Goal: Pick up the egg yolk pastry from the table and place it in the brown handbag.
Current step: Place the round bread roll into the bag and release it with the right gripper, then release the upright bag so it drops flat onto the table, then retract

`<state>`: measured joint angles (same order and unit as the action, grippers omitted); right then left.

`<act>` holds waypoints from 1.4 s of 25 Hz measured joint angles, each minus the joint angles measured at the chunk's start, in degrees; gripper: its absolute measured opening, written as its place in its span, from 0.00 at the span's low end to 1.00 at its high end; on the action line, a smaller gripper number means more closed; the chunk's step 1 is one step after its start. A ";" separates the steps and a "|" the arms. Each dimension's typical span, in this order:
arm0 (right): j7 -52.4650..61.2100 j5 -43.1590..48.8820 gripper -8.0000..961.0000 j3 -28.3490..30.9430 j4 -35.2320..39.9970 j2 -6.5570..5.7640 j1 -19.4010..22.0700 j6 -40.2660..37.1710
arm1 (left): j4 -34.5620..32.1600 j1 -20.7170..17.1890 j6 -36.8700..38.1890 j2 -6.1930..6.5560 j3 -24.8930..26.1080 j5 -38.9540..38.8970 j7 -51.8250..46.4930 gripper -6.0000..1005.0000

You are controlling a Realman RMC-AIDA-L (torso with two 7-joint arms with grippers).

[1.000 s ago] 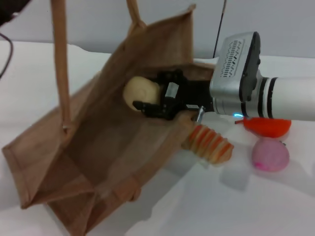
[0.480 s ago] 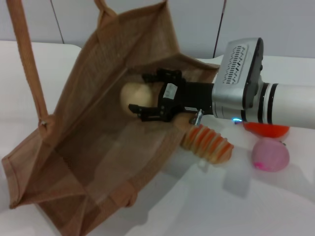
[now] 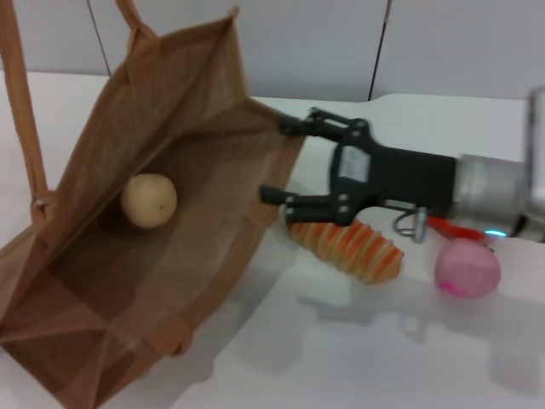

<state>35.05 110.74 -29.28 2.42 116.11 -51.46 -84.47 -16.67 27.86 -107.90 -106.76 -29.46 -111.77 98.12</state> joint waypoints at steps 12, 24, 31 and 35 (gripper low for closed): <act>-4.56 -9.65 0.93 6.44 3.73 0.14 9.43 -6.22 | 3.88 -0.38 10.20 -1.61 5.49 0.14 7.65 0.13; -5.70 -11.13 0.93 6.52 3.41 0.26 10.36 -5.97 | 3.95 1.16 24.11 -5.78 6.34 0.31 20.79 0.31; -5.79 -12.62 0.93 7.17 3.37 0.26 11.03 -5.26 | 3.95 1.47 26.30 -8.03 6.50 -0.21 28.69 0.55; -8.17 -17.26 0.93 7.52 2.51 0.38 12.30 -3.28 | 4.64 1.49 26.30 -9.49 6.91 -0.85 36.83 0.70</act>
<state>26.89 93.48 -21.76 4.92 116.49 -39.16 -87.75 -12.03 29.35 -81.61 -116.25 -22.55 -112.62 134.96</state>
